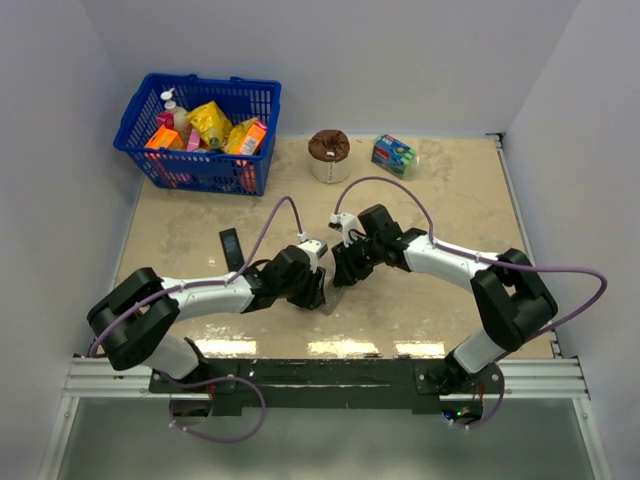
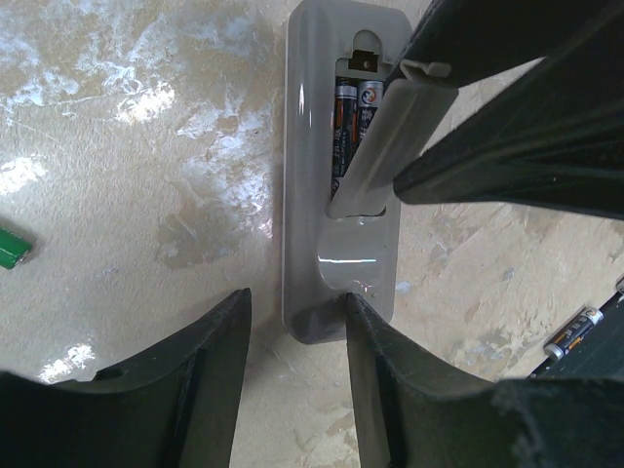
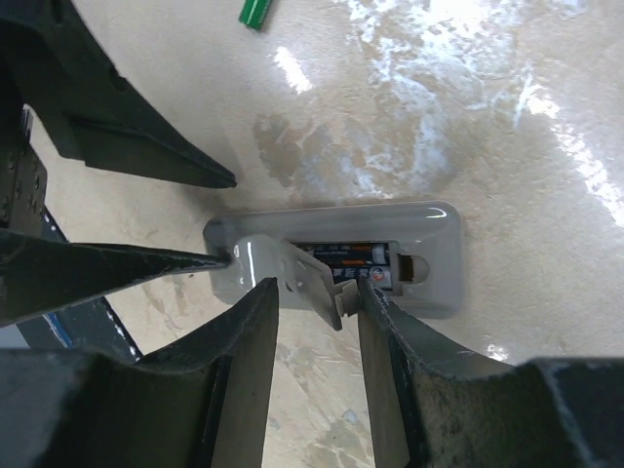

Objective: Load the batteries into the remote control
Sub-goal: Load the battery cover into the remote control.

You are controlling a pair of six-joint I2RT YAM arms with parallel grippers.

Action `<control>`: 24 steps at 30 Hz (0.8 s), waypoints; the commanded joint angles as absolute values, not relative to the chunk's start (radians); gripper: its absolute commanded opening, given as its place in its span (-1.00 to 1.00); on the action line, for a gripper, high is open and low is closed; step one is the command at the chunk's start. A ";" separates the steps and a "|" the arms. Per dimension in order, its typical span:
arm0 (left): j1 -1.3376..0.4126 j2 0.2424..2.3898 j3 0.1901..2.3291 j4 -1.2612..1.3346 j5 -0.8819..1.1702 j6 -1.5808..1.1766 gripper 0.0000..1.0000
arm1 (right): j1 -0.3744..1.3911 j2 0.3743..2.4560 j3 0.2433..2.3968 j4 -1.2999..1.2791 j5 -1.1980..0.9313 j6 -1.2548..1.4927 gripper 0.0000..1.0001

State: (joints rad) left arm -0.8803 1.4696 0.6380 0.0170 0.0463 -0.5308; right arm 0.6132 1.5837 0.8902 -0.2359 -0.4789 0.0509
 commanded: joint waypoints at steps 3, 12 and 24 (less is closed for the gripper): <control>-0.884 1.447 0.649 0.012 0.021 -0.526 -0.03 | 0.635 1.601 0.920 -0.281 -0.465 0.018 -0.17; -0.884 1.445 0.647 0.014 0.023 -0.526 -0.03 | 0.635 1.591 0.899 -0.275 -0.434 0.031 -0.17; -0.884 1.416 0.634 0.018 0.014 -0.529 -0.02 | 0.635 1.577 0.953 -0.324 -0.402 0.015 0.04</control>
